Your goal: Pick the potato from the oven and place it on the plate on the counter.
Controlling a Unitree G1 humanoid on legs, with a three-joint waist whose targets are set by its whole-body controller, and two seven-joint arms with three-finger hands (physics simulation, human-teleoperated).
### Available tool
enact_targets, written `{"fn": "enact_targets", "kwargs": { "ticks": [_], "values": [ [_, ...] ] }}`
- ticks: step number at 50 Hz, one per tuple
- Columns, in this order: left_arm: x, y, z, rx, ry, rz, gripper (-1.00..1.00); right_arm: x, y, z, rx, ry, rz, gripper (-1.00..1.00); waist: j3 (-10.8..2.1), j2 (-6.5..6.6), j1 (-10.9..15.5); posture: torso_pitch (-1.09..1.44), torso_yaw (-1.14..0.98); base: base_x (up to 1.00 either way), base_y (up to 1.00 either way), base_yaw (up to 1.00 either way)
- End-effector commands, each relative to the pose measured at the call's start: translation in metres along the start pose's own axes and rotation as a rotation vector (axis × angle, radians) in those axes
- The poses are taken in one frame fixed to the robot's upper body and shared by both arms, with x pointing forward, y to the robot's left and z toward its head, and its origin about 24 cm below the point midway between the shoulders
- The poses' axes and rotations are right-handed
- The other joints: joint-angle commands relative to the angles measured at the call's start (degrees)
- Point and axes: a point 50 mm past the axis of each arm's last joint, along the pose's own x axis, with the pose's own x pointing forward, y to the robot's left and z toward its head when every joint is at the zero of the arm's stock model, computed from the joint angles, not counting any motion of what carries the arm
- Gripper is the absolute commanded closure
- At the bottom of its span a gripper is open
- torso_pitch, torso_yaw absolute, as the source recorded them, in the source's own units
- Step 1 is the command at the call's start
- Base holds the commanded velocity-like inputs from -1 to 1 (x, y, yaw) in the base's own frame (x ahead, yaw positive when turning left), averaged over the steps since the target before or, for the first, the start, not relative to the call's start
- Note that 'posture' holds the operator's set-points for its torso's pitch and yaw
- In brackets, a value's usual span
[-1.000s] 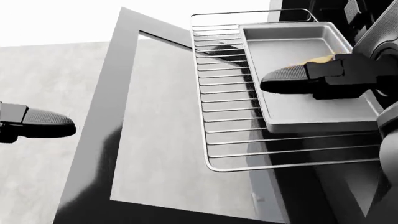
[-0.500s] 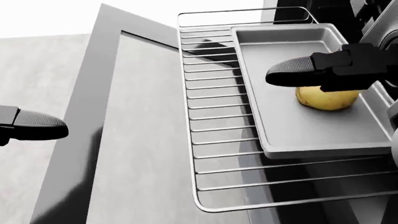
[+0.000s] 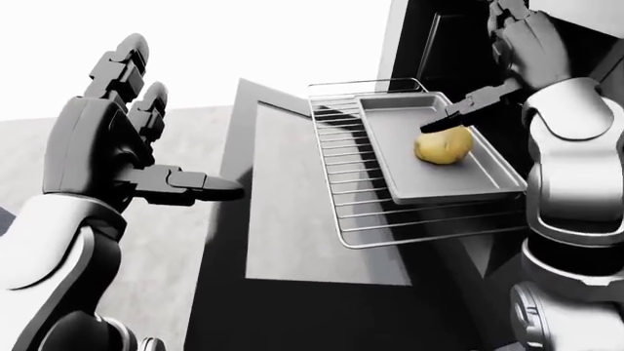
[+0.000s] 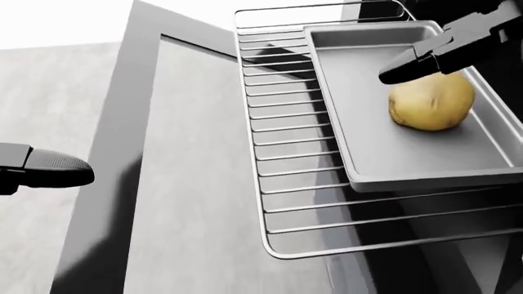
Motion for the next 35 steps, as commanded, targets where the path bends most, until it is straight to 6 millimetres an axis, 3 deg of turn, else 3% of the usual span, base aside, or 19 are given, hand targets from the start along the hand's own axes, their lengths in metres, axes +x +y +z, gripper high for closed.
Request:
{"fn": "enact_targets", "kwargs": {
  "ticks": [1, 7, 15, 25, 35],
  "values": [
    [-0.001, 0.001, 0.011, 0.011, -0.072, 0.014, -1.00, -0.003, -0.012, 0.024, -0.128, -0.110, -0.003, -1.00, -1.59, -0.07, -0.07, 0.00, 0.00, 0.00, 0.00, 0.00],
    [0.001, 0.000, 0.011, 0.014, -0.072, 0.011, -1.00, 0.015, -0.011, 0.037, -0.263, -0.095, 0.106, -1.00, -1.71, 0.36, -0.35, 0.00, 0.00, 0.00, 0.00, 0.00],
    [0.000, 0.000, 0.009, 0.012, -0.070, 0.011, -1.00, 0.021, -0.011, 0.056, -0.421, -0.100, 0.197, -1.00, -1.72, 0.94, -0.59, 0.00, 0.00, 0.00, 0.00, 0.00],
    [0.000, 0.001, 0.009, 0.012, -0.070, 0.012, -1.00, 0.039, 0.022, 0.044, -0.678, -0.161, 0.236, -1.00, -1.99, 1.60, -1.03, 0.00, 0.00, 0.00, 0.00, 0.00],
    [0.000, 0.002, 0.010, 0.014, -0.071, 0.012, -1.00, 0.055, 0.032, 0.049, -0.876, -0.249, 0.213, -1.00, -2.00, 1.81, -1.06, 0.00, 0.00, 0.00, 0.00, 0.00]
  ]
}}
